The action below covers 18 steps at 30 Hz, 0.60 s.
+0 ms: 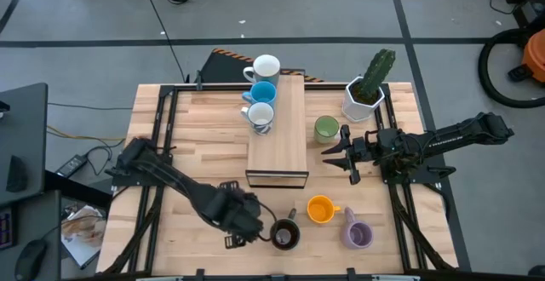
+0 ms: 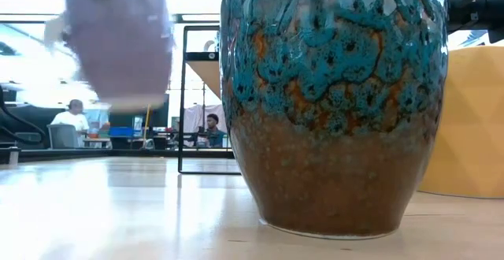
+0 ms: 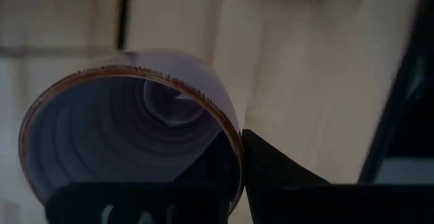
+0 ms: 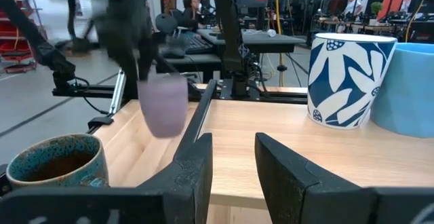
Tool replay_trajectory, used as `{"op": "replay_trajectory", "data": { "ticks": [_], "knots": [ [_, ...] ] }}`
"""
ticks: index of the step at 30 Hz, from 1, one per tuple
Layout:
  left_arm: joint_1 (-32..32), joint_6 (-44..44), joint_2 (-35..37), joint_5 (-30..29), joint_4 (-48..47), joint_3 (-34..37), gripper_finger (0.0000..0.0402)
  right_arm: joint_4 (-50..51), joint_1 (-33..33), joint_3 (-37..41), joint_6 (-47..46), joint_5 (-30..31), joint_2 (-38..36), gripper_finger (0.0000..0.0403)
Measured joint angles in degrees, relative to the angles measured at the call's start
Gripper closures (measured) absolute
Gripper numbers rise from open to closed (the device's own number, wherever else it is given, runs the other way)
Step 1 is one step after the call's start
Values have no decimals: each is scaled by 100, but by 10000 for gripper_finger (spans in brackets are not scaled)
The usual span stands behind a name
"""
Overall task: Place coffee mugs
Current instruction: Put the purple patterned mug on the shelf
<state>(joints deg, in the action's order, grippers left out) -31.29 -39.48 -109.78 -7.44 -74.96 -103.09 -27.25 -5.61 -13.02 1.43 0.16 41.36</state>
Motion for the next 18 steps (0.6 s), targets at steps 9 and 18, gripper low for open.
{"op": "replay_trajectory", "data": {
  "ticks": [9,18],
  "knots": [
    [34,559,687,-1152,-4,-1257,375,36,-2,0,-63,-17,46,286],
    [653,859,828,-2117,-89,-1678,377,16,-2,0,-63,-13,52,286]
  ]
}}
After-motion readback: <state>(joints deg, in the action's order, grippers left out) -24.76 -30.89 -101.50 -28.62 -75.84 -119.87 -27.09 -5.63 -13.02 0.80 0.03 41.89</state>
